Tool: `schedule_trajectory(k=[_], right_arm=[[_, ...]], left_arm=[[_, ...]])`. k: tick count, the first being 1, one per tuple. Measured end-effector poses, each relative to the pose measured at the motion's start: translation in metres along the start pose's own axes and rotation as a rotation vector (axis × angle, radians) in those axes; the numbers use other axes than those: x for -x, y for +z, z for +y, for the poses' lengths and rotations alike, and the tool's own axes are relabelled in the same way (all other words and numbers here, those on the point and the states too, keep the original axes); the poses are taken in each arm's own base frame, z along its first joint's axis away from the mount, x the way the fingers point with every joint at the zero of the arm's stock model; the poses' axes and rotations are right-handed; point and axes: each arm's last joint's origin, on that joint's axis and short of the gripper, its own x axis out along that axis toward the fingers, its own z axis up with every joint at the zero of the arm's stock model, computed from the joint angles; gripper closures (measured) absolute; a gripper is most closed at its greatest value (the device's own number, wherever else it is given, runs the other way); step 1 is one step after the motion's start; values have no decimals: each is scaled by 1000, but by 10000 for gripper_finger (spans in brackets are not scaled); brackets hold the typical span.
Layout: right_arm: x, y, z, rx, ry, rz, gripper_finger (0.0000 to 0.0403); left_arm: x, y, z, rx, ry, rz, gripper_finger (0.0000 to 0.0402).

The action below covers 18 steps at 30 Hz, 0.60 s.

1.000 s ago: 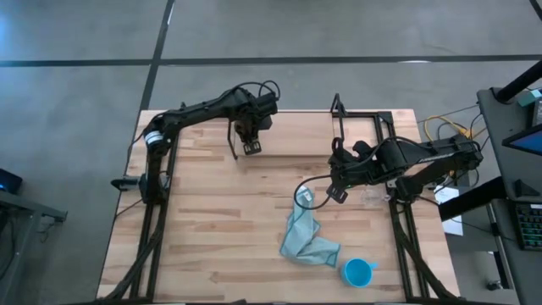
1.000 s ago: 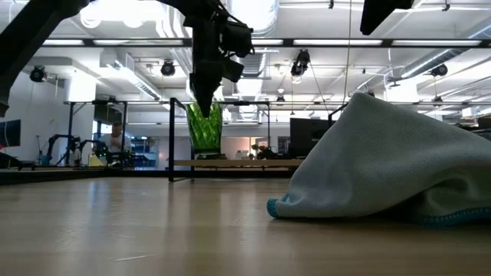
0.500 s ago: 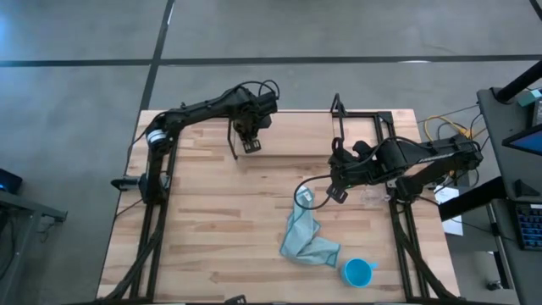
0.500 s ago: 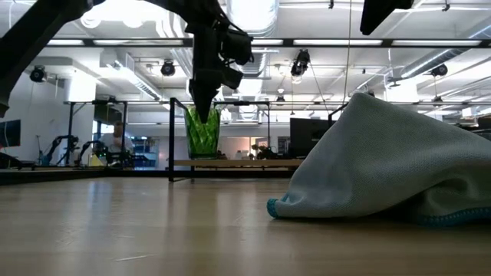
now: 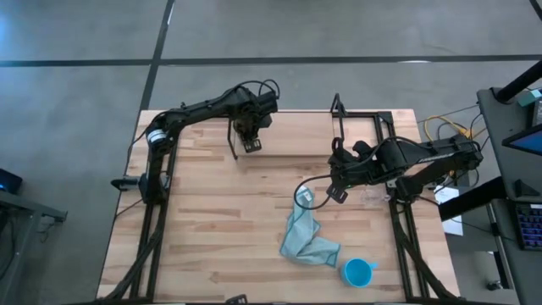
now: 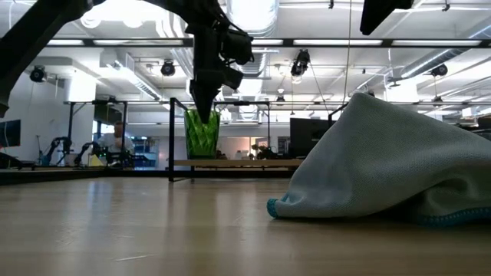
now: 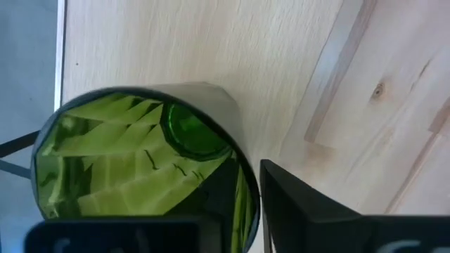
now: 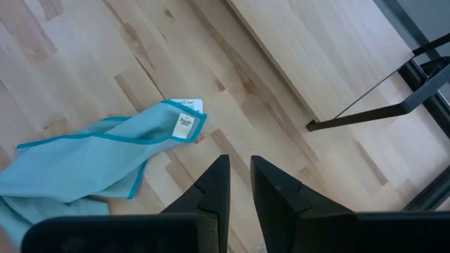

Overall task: Stack small to large cups/mugs on shelf
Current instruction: Put the green cup on the shelf, then put the blue mug on the shelf

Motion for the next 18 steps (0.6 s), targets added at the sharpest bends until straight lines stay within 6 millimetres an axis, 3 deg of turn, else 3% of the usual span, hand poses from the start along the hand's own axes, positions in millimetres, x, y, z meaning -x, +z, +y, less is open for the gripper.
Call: schedule_trajectory(k=[10, 18], right_arm=[[0, 0, 0, 7, -2, -2, 351], [3, -1, -3, 6, -12, -18, 351]], left_arm=[[6, 1, -3, -1, 3, -27, 322], [50, -1, -18, -32, 10, -167, 322]])
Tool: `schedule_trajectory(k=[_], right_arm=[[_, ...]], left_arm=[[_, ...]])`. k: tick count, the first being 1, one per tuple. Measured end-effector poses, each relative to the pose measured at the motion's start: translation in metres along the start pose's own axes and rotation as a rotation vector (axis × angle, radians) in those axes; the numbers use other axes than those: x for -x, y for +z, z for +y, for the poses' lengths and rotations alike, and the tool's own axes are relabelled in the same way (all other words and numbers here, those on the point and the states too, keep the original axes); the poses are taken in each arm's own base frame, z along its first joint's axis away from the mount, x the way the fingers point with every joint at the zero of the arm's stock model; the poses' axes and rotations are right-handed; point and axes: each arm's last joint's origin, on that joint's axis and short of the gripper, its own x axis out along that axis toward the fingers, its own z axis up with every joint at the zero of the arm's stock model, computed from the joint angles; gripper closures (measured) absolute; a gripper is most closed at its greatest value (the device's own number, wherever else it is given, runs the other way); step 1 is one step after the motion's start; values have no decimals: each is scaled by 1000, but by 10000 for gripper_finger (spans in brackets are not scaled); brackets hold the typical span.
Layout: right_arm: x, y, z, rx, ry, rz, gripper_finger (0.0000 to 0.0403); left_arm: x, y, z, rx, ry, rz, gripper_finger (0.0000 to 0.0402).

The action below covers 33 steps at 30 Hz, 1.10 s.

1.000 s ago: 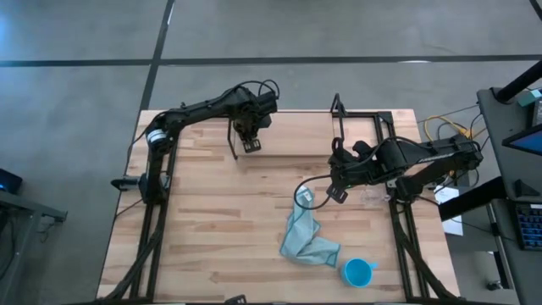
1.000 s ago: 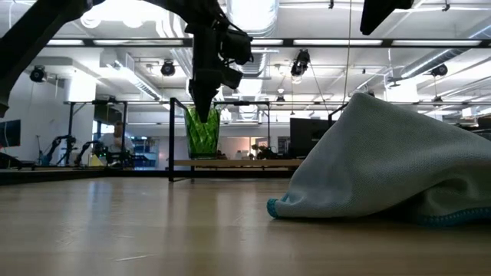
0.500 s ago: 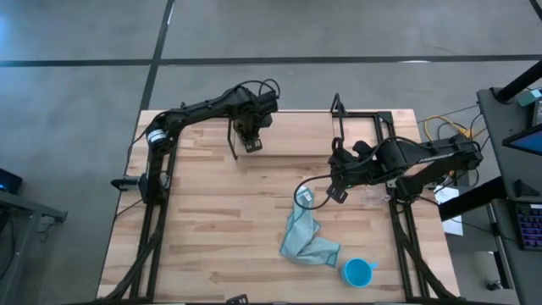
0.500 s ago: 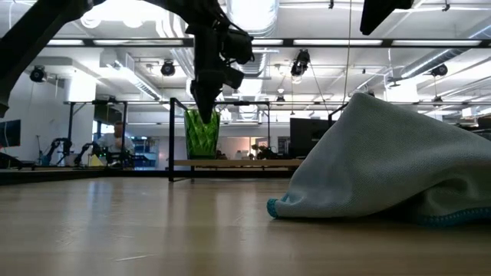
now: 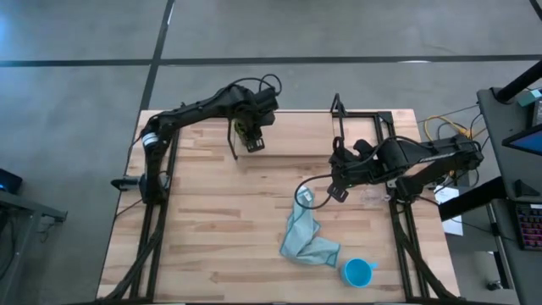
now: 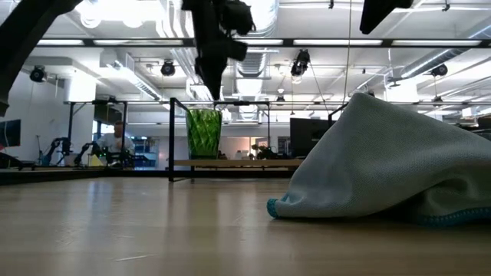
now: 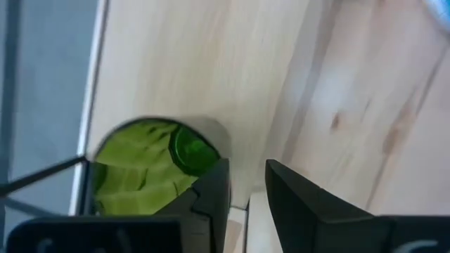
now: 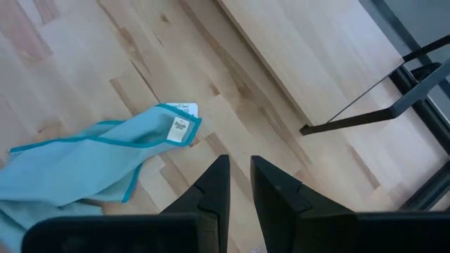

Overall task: Stack small to large cups/mugs on shelf
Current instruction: Put the blue mug on the shelf

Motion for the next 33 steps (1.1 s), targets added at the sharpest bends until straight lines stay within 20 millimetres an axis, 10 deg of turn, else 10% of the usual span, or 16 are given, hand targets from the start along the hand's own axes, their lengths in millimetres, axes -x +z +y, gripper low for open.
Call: schedule_trajectory(k=[18, 33], right_arm=[[41, -36, -19, -158, 319, 324, 351], [33, -66, 63, -22, 410, 431, 351]], left_arm=[[138, -36, -66, 18, -261, -434, 322], [156, -30, -138, -80, -424, -588, 322]])
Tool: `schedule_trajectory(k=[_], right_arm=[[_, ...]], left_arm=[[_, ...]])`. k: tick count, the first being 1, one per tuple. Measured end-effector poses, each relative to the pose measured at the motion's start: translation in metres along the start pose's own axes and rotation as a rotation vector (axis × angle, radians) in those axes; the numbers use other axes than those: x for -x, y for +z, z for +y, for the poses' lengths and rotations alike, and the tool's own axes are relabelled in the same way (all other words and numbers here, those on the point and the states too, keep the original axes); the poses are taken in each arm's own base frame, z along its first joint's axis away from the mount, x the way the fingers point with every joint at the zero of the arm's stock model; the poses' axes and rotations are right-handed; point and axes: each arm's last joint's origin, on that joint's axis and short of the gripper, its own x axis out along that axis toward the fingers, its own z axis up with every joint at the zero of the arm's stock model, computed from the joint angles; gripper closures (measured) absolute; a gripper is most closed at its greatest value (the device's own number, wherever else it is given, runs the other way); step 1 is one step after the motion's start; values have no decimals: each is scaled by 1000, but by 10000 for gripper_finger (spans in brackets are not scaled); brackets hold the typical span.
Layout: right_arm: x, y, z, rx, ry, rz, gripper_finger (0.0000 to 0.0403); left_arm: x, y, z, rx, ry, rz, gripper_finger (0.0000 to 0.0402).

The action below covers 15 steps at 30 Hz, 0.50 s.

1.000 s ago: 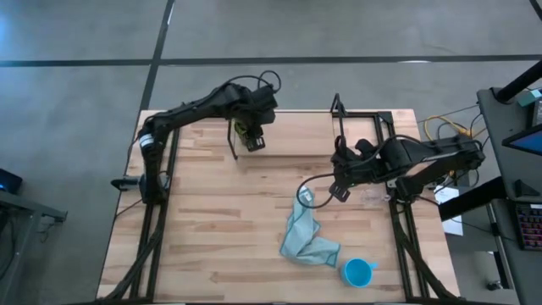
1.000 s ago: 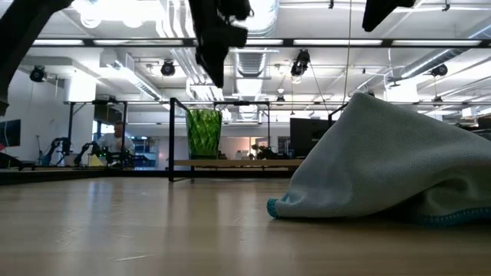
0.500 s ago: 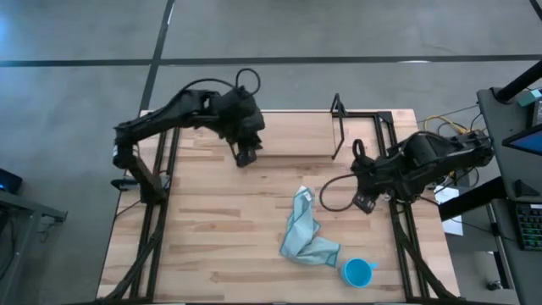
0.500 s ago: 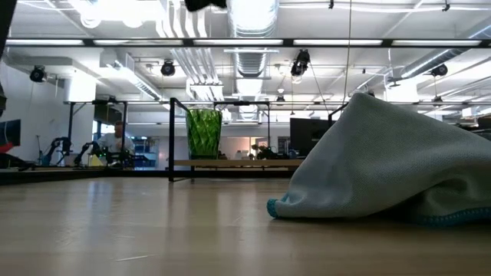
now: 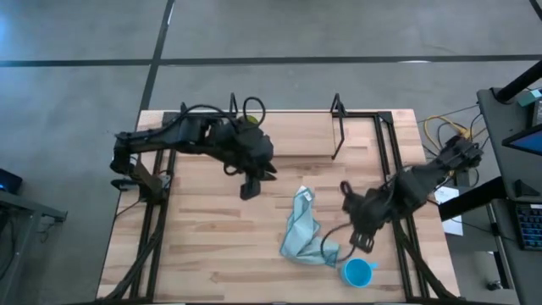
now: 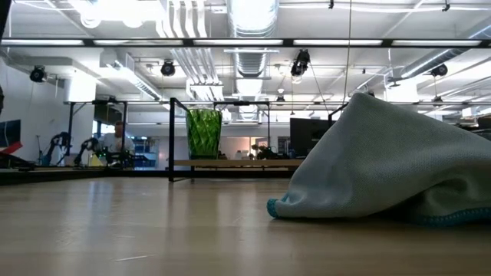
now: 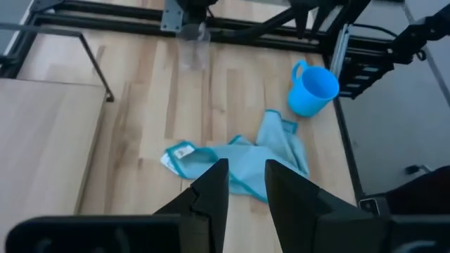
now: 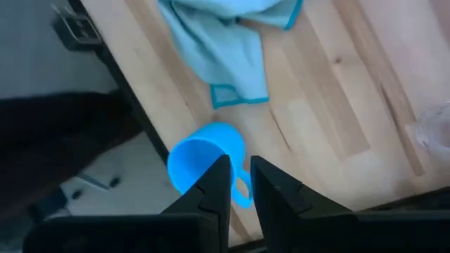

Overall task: Stack small to large cups/mugs on shelf
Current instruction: Put the blue mug on the shelf

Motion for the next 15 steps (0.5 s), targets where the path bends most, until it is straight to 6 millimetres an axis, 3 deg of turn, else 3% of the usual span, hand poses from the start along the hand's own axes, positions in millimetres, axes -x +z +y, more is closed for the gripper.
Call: schedule_trajectory(k=[9, 15], right_arm=[[-40, -9, 25, 21, -102, 83, 351], [-60, -13, 36, -45, -99, 269, 351]], left_arm=[[-2, 1, -6, -12, -16, -12, 322], [1, 2, -6, -13, -16, -23, 322]])
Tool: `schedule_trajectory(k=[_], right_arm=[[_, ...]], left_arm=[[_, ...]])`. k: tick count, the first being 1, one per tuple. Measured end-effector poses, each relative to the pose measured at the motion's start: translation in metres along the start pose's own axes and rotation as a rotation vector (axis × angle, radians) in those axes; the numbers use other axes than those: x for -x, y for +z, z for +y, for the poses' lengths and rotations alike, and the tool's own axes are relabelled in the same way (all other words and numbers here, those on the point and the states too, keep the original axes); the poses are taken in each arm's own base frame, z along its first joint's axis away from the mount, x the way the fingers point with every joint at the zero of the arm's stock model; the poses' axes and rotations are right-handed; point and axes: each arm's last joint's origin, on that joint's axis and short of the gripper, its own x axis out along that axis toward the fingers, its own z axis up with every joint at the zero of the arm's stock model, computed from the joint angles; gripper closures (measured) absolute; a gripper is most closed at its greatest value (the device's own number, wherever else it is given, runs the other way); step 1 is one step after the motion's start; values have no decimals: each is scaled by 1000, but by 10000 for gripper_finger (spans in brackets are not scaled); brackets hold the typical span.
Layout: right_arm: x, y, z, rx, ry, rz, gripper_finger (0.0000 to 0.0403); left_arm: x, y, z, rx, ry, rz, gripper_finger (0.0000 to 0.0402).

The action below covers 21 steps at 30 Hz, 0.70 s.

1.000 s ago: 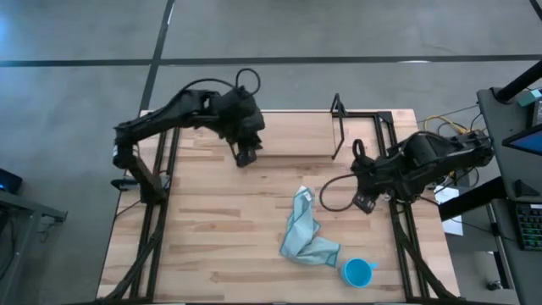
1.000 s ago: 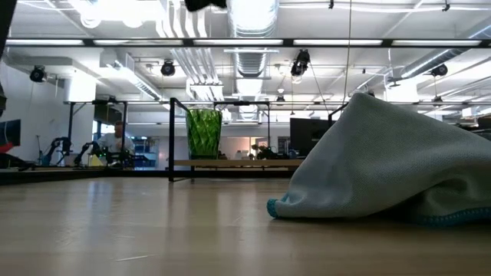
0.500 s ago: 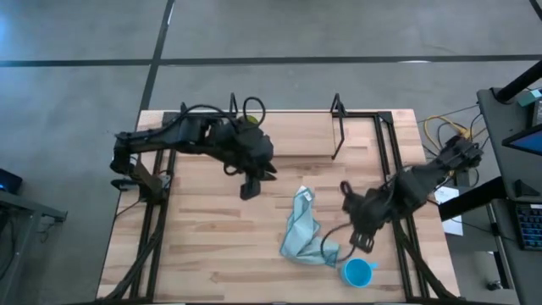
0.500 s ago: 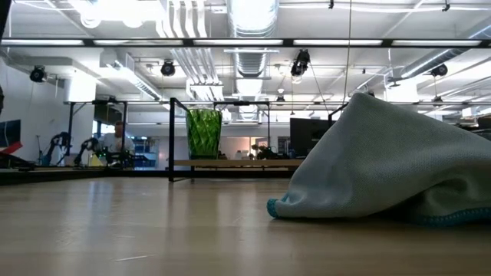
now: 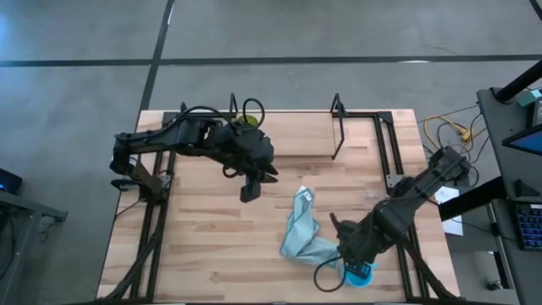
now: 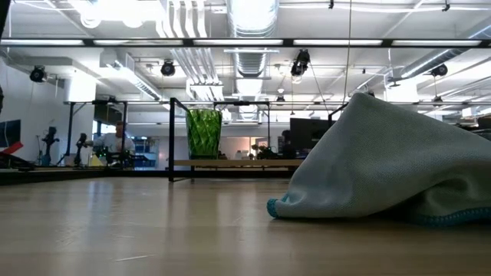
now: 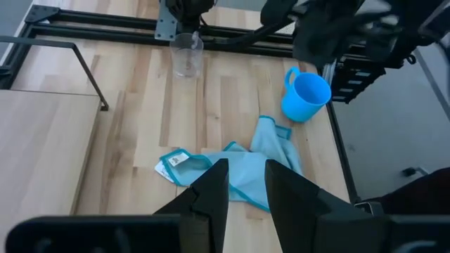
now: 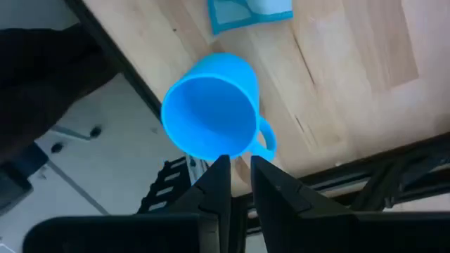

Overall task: Stack small to large cups/mugs on shelf
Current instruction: Put the blue mug on the shelf

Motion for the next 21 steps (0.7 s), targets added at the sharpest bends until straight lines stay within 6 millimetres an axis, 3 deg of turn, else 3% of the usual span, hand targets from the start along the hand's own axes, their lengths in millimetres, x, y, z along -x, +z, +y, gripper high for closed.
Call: schedule_trajectory(k=[8, 21], right_arm=[[-24, 10, 10, 31, -67, 56, 347], [-56, 20, 21, 16, -157, 92, 301]], left_arm=[[8, 1, -1, -2, -2, -24, 322], [10, 1, -1, -3, -2, -27, 322]])
